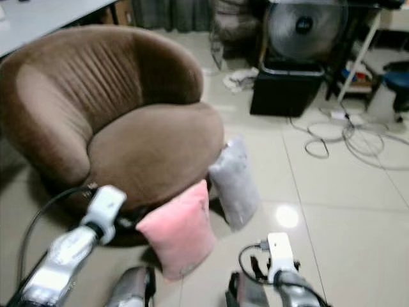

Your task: Move the pillow to the sofa from floor

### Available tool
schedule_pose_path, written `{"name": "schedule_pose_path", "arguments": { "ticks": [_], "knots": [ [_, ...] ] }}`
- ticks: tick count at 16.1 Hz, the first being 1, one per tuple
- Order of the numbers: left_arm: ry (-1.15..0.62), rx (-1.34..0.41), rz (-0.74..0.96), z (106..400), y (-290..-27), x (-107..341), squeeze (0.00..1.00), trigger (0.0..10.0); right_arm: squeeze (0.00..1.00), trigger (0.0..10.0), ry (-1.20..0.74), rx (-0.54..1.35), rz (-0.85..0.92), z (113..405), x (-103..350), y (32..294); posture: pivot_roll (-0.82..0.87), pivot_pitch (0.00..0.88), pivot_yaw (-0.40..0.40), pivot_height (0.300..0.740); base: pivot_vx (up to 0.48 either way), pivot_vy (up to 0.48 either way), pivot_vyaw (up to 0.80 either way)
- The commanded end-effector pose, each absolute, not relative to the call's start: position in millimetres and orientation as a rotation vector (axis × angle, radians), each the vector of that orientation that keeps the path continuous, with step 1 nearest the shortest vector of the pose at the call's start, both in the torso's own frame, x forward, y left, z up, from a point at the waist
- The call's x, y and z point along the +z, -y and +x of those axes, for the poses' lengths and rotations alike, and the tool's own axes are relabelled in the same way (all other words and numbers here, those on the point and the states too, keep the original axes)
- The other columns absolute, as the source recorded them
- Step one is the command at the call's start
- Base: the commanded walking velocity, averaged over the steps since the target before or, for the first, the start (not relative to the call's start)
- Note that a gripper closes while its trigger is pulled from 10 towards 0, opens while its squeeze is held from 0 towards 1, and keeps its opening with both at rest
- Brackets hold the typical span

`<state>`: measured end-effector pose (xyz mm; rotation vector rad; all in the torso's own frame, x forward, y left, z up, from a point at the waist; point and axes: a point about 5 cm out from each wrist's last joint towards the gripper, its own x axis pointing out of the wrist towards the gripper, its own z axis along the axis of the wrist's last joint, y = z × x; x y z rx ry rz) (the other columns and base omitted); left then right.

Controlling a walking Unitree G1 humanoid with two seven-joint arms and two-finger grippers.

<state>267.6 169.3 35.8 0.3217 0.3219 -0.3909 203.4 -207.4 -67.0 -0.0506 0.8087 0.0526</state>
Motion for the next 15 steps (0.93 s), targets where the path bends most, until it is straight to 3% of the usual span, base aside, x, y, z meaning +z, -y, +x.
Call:
{"name": "schedule_pose_path", "arguments": {
  "ticks": [1, 3, 10, 15],
  "knots": [
    [-0.31, -0.4, 0.315, 272.9, -165.7, 37.5, 0.0, 10.0, 0.0, 10.0, -0.736, 0.078, -0.051, 214.8, -60.8, 195.5, 0.04, 0.0, 0.02, 0.611, 0.0, 0.0, 0.0],
    [-0.302, -0.341, 0.248, 275.6, -166.5, 36.5, 0.0, 10.0, 0.0, 10.0, -0.652, 0.115, -0.062, 228.2, -50.7, 189.0, 0.02, 0.0, 0.003, 0.611, 0.0, 0.0, 0.0],
    [-0.322, -0.268, 0.216, 255.4, -168.6, 21.7, 0.0, 10.0, 0.0, 10.0, -0.667, 0.154, -0.103, 236.7, -44.0, 201.9, 0.04, 0.0, -0.033, 0.531, 0.0, 0.0, 0.0],
    [-0.292, -0.244, 0.222, 251.9, -177.3, 29.5, 0.0, 10.0, 0.0, 10.0, -0.761, 0.139, -0.121, 222.2, -54.3, 210.1, 0.09, 0.0, -0.051, 0.526, 0.0, 0.0, 0.0]
  ]
}}
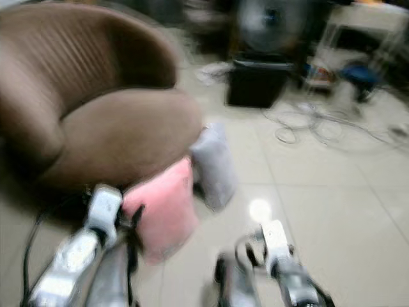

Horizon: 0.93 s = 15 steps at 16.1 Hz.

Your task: Move the pillow to the sofa from floor

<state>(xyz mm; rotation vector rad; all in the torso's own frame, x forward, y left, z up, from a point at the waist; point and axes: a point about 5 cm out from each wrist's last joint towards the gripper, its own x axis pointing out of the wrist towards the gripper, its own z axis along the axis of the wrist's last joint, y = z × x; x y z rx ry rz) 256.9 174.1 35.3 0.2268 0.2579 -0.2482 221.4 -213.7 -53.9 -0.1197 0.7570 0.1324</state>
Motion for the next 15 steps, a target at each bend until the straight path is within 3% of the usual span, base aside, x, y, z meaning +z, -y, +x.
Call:
{"name": "schedule_pose_path", "arguments": {
  "ticks": [1, 3, 9, 11, 13, 14, 15],
  "knots": [
    [-0.29, -0.247, 0.222, 251.4, -178.2, 30.4, 0.0, 10.0, 0.0, 10.0, -0.766, 0.141, -0.123, 220.6, -55.6, 209.2, 0.09, 0.0, -0.048, 0.526, 0.0, 0.0, 0.0],
    [-0.283, -0.262, 0.228, 251.0, -179.4, 33.2, 0.0, 10.0, 0.0, 10.0, -0.783, 0.142, -0.122, 211.5, -61.8, 204.2, 0.1, 0.0, -0.046, 0.526, 0.0, 0.0, 0.0],
    [-0.277, -0.28, 0.236, 257.9, -179.7, 37.2, 0.0, 10.0, 0.0, 10.0, -0.796, 0.16, -0.104, 204.6, -68.0, 190.3, 0.1, 0.0, -0.034, 0.526, 0.3, 0.0, -0.08],
    [-0.274, -0.275, 0.238, 261.4, -178.9, 38.3, 0.0, 10.0, 0.0, 10.0, -0.738, 0.185, -0.099, 224.9, -57.3, 179.3, 0.1, 0.0, -0.035, 0.526, 0.319, 0.0, -0.77],
    [-0.275, -0.259, 0.238, 262.8, -180.3, 38.0, 0.0, 10.0, 0.0, 10.0, -0.657, 0.21, -0.089, 248.5, -41.0, 173.3, 0.11, 0.0, -0.041, 0.526, 0.313, 0.0, 0.0],
    [-0.273, -0.231, 0.237, 263.8, -184.2, 38.6, 0.0, 10.0, 0.0, 10.0, -0.552, 0.264, -0.084, 283.4, -11.4, 171.6, 0.11, 0.0, -0.046, 0.526, 0.311, 0.0, 0.0],
    [-0.274, -0.223, 0.239, 263.2, -186.5, 38.7, 0.0, 10.0, 0.0, 10.0, -0.517, 0.294, -0.083, 292.9, -1.3, 170.0, 0.11, 0.0, -0.046, 0.526, 0.311, 0.0, 0.0]
  ]
}}
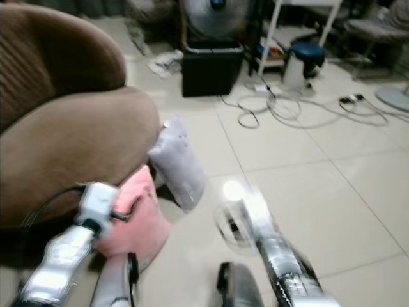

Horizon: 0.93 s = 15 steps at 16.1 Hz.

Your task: Move the pillow to the sofa from floor

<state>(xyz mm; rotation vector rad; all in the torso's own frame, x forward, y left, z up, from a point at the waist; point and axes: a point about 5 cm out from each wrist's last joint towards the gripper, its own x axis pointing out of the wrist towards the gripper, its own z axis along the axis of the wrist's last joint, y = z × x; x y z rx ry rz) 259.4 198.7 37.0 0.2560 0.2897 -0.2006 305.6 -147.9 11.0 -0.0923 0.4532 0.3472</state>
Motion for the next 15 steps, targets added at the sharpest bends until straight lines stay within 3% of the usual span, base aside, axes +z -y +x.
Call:
{"name": "schedule_pose_path", "arguments": {
  "ticks": [1, 3, 9, 12, 15],
  "knots": [
    [-0.275, -0.216, 0.242, 261.7, -189.3, 38.5, 0.0, 10.0, 0.0, 10.0, -0.488, 0.338, -0.086, 298.5, 6.1, 166.0, 0.11, 0.0, -0.049, 0.526, 0.307, 0.0, 0.0],
    [-0.279, -0.205, 0.246, 260.4, -193.2, 38.2, 0.0, 10.0, 0.0, 10.0, -0.463, 0.395, -0.086, 303.2, 13.3, 159.8, 0.12, 0.0, -0.052, 0.526, 0.298, 0.0, 0.0],
    [-0.339, -0.149, 0.283, 256.4, -212.3, 32.1, 0.0, 10.0, 0.0, 10.0, -0.414, 0.597, -0.124, 297.6, 37.0, 133.5, 0.13, 0.0, -0.057, 0.526, 0.0, 0.0, 0.0],
    [-0.364, -0.127, 0.263, 261.1, -216.0, 30.4, 0.0, 10.0, 0.0, 10.0, -0.382, 0.564, -0.148, 300.3, 47.0, 135.6, 0.12, 0.0, -0.055, 0.526, 0.0, 0.0, 0.0],
    [-0.355, -0.146, 0.138, 287.5, -191.3, 23.5, 0.0, 10.0, 0.0, 10.0, -0.309, 0.42, -0.139, 313.1, 59.2, 134.7, 0.14, 0.0, -0.076, 0.526, 0.0, 0.0, 0.0]
  ]
}}
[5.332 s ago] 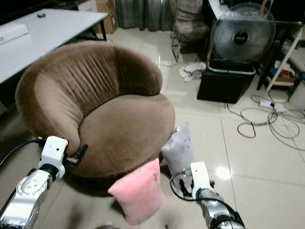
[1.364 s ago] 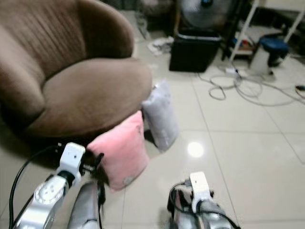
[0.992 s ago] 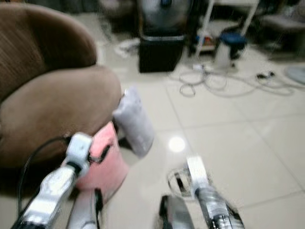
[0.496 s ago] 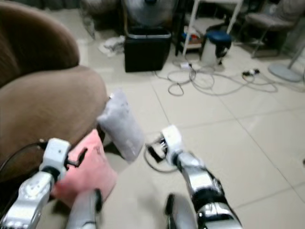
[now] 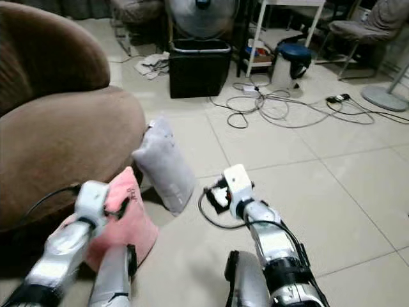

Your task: Move the pillow to the sofa from floor

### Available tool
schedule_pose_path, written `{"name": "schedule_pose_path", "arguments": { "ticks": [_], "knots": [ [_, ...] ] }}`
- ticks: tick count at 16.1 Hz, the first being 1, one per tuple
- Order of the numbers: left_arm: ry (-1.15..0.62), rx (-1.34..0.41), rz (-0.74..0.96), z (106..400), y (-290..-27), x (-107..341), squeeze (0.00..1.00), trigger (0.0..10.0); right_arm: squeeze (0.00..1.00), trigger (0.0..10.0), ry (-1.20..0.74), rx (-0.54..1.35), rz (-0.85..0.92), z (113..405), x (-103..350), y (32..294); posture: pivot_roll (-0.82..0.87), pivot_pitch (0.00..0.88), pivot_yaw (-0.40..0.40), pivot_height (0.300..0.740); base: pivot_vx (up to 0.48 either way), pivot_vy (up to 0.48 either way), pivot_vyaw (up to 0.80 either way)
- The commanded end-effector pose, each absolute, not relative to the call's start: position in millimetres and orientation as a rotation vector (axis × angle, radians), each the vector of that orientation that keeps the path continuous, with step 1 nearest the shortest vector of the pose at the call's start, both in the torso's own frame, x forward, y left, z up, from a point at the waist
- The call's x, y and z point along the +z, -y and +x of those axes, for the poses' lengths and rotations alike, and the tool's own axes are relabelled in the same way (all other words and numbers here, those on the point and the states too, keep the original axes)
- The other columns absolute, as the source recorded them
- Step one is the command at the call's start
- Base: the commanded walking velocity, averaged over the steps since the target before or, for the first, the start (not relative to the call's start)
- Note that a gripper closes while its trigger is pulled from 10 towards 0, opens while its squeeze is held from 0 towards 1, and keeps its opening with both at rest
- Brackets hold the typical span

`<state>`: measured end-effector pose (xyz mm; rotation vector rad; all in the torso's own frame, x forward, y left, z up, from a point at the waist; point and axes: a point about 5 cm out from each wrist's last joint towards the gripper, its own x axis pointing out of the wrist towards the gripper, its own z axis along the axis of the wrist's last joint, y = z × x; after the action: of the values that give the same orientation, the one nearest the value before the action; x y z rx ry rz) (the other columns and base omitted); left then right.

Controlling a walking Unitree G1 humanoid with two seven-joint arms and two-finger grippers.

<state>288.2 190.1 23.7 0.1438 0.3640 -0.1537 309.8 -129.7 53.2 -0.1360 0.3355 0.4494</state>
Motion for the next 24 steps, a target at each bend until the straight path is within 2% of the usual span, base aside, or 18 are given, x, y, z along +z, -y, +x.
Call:
{"name": "schedule_pose_path", "arguments": {
  "ticks": [1, 2, 4, 6, 7, 9, 11, 13, 15, 17, 18, 19, 20, 21, 22, 24],
  "knots": [
    [-0.373, -0.11, 0.102, 291.2, -191.9, 21.5, 0.0, 10.0, 0.0, 10.0, -0.3, 0.418, -0.111, 315.2, 61.3, 133.0, 0.14, 0.0, -0.073, 0.526, 0.0, 0.0, 0.0],
    [-0.398, -0.079, 0.045, 296.6, -194.0, 20.6, 0.0, 10.0, 0.0, 10.0, -0.306, 0.434, -0.098, 317.3, 61.8, 128.4, 0.12, 0.0, -0.056, 0.526, 0.0, 0.0, 0.0],
    [-0.437, -0.127, 0.066, 301.0, -196.9, 20.0, 0.0, 10.0, 0.0, 10.0, -0.358, 0.497, -0.164, 316.8, 54.6, 123.1, 0.11, 0.0, -0.04, 0.526, 0.0, 0.0, 0.0],
    [-0.461, -0.14, 0.137, 304.2, -212.8, 22.0, 0.87, 10.0, 0.0, 10.0, -0.361, 0.581, -0.183, 311.1, 51.8, 117.7, 0.1, 0.0, -0.018, 0.526, 0.0, 0.0, 0.0],
    [-0.461, -0.136, 0.14, 305.0, -215.7, 22.9, 1.0, 10.0, 0.0, 10.0, -0.361, 0.593, -0.184, 310.2, 51.5, 117.9, 0.1, 0.0, -0.018, 0.526, 0.0, 0.0, 0.0],
    [-0.496, -0.087, 0.133, 299.6, -232.5, 19.0, 1.0, 10.0, 0.0, 10.0, -0.365, 0.609, -0.188, 305.5, 48.2, 121.2, 0.1, 0.0, -0.011, 0.526, 0.0, 0.0, 0.0],
    [-0.551, -0.013, 0.096, 280.3, -258.4, 7.0, 1.0, 10.0, 0.0, 10.0, -0.372, 0.605, -0.187, 299.6, 42.6, 124.3, 0.08, 0.0, -0.012, 0.526, 0.0, 0.0, 0.0],
    [-0.588, 0.071, 0.069, 270.6, -272.1, 1.8, 1.0, 10.0, 0.0, 10.0, -0.396, 0.636, -0.209, 293.3, 38.1, 126.1, 0.1, 0.0, -0.062, 0.526, 0.0, 0.0, 0.0],
    [-0.544, 0.154, -0.049, 277.9, -268.9, 6.2, 1.0, 10.0, 0.0, 10.0, -0.394, 0.627, -0.245, 292.5, 37.8, 135.6, 0.09, 0.0, -0.064, 0.526, 0.0, 0.0, 0.0],
    [-0.404, 0.093, -0.043, 300.6, -248.7, 24.9, 1.0, 10.0, 0.0, 10.0, -0.371, 0.558, -0.237, 305.3, 43.3, 143.5, 0.07, 0.0, -0.064, 0.526, 0.0, 0.0, 0.0],
    [-0.371, 0.07, -0.028, 309.4, -240.5, 32.5, 0.93, 10.0, 0.0, 10.0, -0.346, 0.535, -0.234, 312.0, 50.6, 145.0, 0.05, 0.0, -0.057, 0.526, 0.0, 0.0, 0.0],
    [-0.384, 0.071, 0.009, 316.7, -234.6, 37.2, 0.64, 10.0, 0.0, 10.0, -0.314, 0.519, -0.215, 318.4, 59.7, 144.6, 0.04, 0.0, -0.052, 0.526, 0.0, 0.0, 0.0],
    [-0.35, 0.051, 0.012, 321.0, -227.0, 41.4, 0.14, 10.0, 0.0, 10.0, -0.304, 0.504, -0.225, 320.5, 61.1, 146.9, 0.02, 0.0, -0.029, 0.526, 0.0, 0.0, 0.0],
    [-0.343, 0.022, 0.023, 321.5, -223.0, 41.6, 0.0, 10.0, 0.0, 10.0, -0.305, 0.502, -0.232, 320.0, 60.5, 148.2, 0.02, 0.0, -0.027, 0.526, 0.0, 0.0, 0.0],
    [-0.335, -0.031, 0.044, 322.8, -215.9, 42.5, 0.0, 10.0, 0.0, 10.0, -0.302, 0.497, -0.227, 319.7, 60.4, 150.2, 0.04, 0.0, -0.028, 0.526, 0.0, 0.0, 0.0],
    [-0.341, -0.028, 0.034, 323.3, -218.3, 43.4, 0.0, 10.0, 0.0, 10.0, -0.317, 0.457, -0.195, 318.6, 54.6, 150.8, 0.05, 0.0, -0.035, 0.526, 0.0, 0.0, 0.0]
  ]
}}
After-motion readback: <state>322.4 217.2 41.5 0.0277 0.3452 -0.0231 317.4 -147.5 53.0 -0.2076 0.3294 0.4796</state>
